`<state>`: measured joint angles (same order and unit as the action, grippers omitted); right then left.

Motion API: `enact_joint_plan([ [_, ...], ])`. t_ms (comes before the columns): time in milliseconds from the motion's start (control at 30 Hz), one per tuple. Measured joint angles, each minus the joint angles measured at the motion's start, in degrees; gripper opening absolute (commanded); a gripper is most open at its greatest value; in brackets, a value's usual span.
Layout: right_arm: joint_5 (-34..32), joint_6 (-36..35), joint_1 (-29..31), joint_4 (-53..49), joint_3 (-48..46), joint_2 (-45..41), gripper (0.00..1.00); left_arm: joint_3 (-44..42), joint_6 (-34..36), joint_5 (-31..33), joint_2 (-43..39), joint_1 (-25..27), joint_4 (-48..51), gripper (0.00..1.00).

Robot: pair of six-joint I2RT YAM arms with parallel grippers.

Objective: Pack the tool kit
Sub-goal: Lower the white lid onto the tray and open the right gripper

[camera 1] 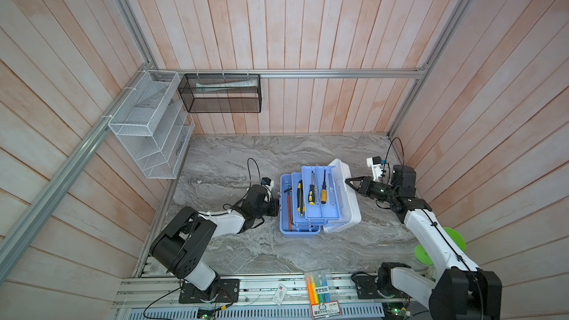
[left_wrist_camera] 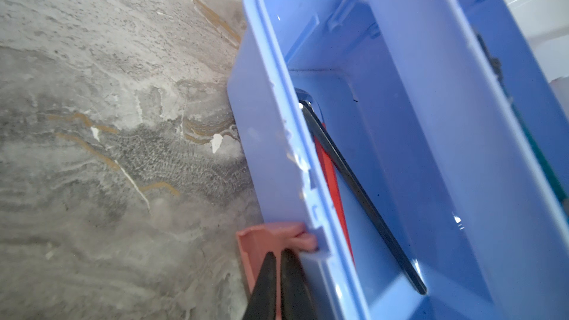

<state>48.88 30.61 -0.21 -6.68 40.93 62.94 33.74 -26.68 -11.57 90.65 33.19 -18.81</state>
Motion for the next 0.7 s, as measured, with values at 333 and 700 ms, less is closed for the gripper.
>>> enact_joint_plan([
  [333, -1.9, 2.6, 9.2, 1.1, 3.5, 1.3, 0.0, -0.1, 0.2, 0.0, -0.4, 0.0, -0.1, 0.09],
  [700, -2.6, 5.0, 18.5, 6.0, 6.5, 6.7, 0.0, -0.6, 0.2, -0.2, -1.4, 0.0, -0.2, 0.09],
])
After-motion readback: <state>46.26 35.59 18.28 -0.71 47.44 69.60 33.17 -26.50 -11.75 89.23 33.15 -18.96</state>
